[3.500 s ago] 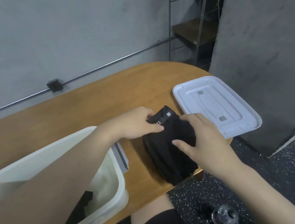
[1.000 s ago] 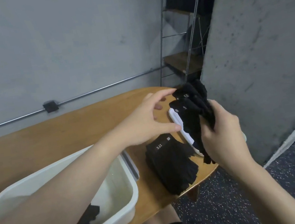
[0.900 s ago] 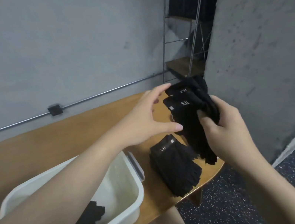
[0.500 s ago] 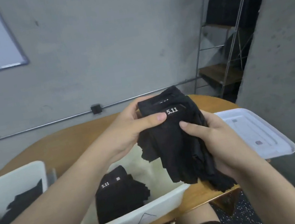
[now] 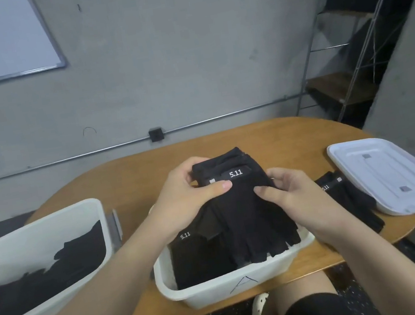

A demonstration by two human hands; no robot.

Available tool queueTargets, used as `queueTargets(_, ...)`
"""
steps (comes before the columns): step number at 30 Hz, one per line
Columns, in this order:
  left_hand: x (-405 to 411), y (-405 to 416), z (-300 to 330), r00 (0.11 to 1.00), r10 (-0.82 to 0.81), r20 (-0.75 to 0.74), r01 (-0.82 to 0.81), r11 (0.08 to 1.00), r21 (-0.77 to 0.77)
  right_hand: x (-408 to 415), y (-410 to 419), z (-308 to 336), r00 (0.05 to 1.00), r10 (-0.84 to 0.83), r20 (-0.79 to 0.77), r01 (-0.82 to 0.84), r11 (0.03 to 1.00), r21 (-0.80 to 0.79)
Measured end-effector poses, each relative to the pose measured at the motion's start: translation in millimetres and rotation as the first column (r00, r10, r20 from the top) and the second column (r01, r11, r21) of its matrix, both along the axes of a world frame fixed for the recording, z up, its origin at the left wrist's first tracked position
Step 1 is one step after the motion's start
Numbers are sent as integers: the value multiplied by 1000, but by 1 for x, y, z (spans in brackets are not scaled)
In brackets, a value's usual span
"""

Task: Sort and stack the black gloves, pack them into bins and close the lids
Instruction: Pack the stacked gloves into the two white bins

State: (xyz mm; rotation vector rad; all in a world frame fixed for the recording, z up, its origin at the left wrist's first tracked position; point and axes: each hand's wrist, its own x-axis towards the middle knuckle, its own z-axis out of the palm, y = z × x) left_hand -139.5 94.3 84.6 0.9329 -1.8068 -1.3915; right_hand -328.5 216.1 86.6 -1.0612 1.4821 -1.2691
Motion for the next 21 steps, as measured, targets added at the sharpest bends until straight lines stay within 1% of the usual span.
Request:
queueTargets(3,-10,-6,-10,999,-22,23,22,1000,-6,-8,-3,-9,995,-17,-94,17,1000,6)
queueTargets(5,-17,-9,-18,998,-47,44,47,999,5,-12,-3,-15,975,-45,-219,44,999,-8)
queueTargets(8,-22,-9,-30,995,-77,67,74,996,41,-17,-1,-29,894,-107,-434,114,993,-11)
queueTargets(10,-26,-8,-39,993,-92,77,87,994,69,-20,2,-36,843,-139,-519,162,987,-2)
queueTargets(12,-29,-7,-47,990,-109,86,101,990,100,-22,5,-41,798,-145,-584,157,987,-31)
queueTargets(15,-34,-8,-56,988,-124,88,109,982,152,-21,7,-44,705,-98,-703,96,994,-43)
queueTargets(16,-34,-8,-57,989,-119,86,103,981,166,-20,8,-44,676,-85,-732,76,996,-45)
queueTargets(17,-35,-8,-58,990,-116,85,100,979,177,-21,9,-45,665,-80,-743,67,997,-47)
queueTargets(19,-37,-9,-60,990,-111,90,94,979,181,-23,11,-48,679,-77,-730,47,997,-62)
queueTargets(20,-37,-9,-61,989,-111,94,93,980,177,-24,12,-49,670,-72,-739,32,997,-68)
queueTargets(21,-37,-9,-62,989,-109,96,91,980,176,-25,14,-50,642,-67,-764,18,997,-72)
